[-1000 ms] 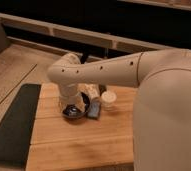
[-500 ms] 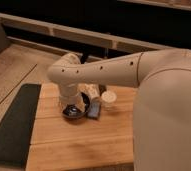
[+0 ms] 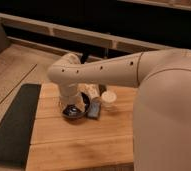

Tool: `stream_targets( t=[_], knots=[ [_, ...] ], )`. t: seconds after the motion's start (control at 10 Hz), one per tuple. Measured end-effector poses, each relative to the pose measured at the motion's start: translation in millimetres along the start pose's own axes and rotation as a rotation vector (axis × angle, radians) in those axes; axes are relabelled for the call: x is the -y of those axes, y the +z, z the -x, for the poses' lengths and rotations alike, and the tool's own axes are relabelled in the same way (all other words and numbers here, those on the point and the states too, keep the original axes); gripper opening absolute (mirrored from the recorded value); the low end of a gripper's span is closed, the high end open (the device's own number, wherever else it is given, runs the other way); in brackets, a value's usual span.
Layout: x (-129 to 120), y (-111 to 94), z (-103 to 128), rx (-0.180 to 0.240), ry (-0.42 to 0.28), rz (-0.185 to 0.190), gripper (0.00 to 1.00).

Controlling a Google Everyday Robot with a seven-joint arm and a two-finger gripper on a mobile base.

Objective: Place the white sponge in the ceramic cup

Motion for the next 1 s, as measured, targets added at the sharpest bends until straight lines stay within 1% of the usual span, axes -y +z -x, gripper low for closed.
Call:
stream_targets(
  t=[0.4,0.5,0.6,0.7,0.8,1.0],
  knots=[
    [1,0,0,0.004,-0.002,-0.002,0.65],
    [5,-1,5,0.033,-0.010,-0.019,0.65],
    [13,-2,10,0.070,-0.015,-0.039,0.65],
    [24,-5,19,0.124,-0.021,-0.061,0.65],
    [35,-11,26,0.185,-0.025,-0.076,0.65],
    [48,-25,31,0.282,-0.027,-0.070,0.65]
  ],
)
